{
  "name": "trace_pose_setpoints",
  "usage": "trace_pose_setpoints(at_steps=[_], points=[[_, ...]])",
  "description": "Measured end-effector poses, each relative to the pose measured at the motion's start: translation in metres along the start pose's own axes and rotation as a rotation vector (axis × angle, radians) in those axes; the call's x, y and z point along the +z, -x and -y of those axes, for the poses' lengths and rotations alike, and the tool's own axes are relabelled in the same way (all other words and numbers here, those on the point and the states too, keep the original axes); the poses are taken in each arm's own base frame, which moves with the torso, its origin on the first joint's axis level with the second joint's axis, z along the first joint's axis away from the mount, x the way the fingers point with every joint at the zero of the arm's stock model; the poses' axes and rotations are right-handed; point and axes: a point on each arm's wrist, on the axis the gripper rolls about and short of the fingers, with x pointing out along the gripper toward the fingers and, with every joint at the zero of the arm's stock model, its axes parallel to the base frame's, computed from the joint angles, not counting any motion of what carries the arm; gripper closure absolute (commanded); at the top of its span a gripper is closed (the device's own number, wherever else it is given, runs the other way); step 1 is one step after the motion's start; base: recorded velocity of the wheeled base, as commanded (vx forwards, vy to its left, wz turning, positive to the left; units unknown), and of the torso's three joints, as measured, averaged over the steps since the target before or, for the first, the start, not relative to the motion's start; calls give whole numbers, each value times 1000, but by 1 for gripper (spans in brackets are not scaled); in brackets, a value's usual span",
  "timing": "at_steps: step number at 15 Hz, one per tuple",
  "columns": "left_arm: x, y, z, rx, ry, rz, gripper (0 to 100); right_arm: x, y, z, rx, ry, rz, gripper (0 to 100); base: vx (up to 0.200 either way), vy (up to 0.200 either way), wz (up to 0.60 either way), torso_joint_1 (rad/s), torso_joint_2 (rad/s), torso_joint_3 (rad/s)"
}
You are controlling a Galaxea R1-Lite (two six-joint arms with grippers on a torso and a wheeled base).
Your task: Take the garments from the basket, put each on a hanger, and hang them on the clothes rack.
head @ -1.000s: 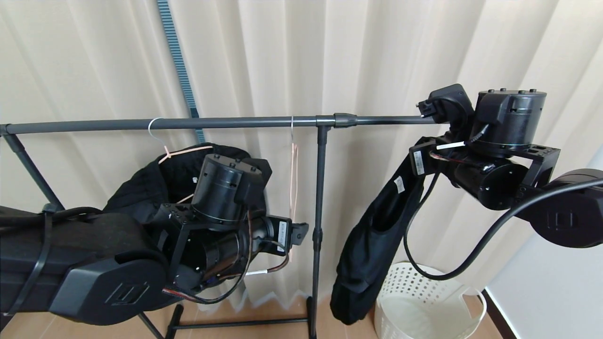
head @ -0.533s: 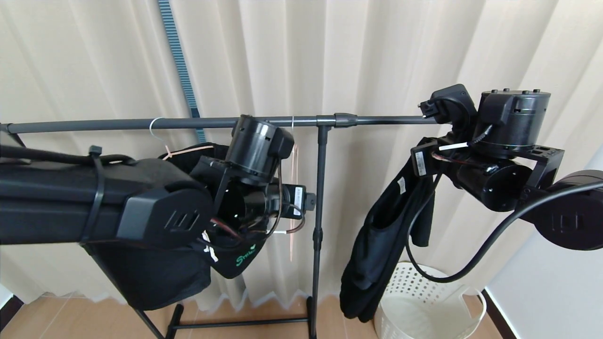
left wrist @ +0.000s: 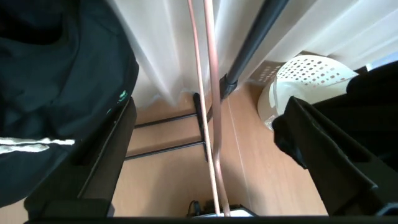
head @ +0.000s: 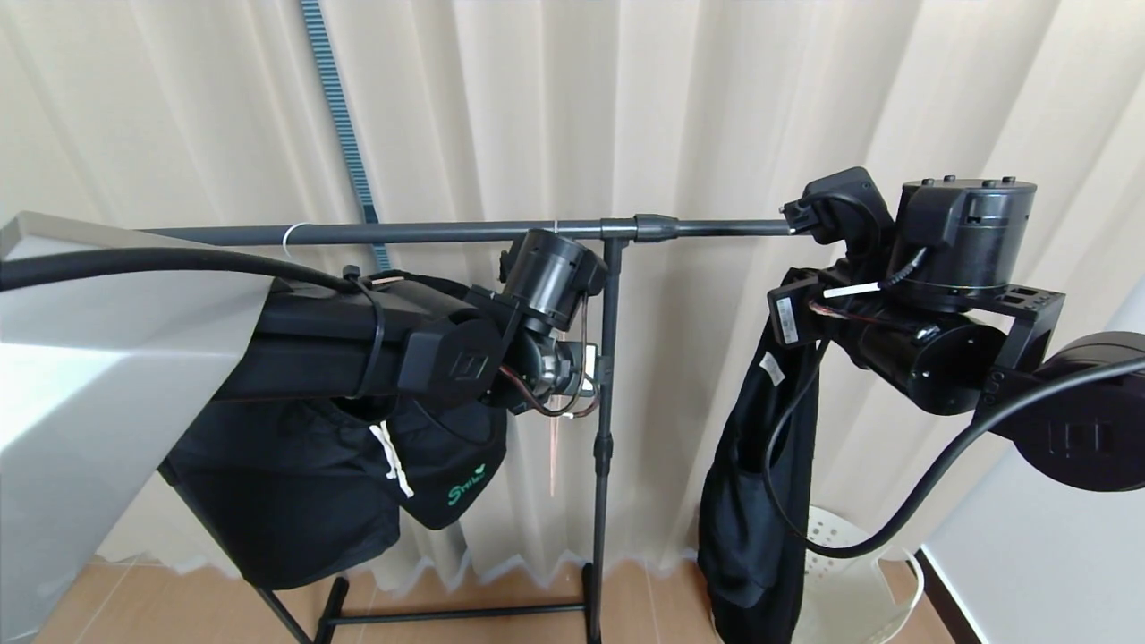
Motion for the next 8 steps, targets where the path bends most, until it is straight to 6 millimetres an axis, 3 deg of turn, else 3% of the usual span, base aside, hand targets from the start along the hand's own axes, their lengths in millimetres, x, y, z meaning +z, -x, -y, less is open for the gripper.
trace_pose_setpoints(at_steps=[8], points=[[-12,-17,2,16,10,-39,0,0,1,0,2,1,0,100,0,0,0,0,0,0]])
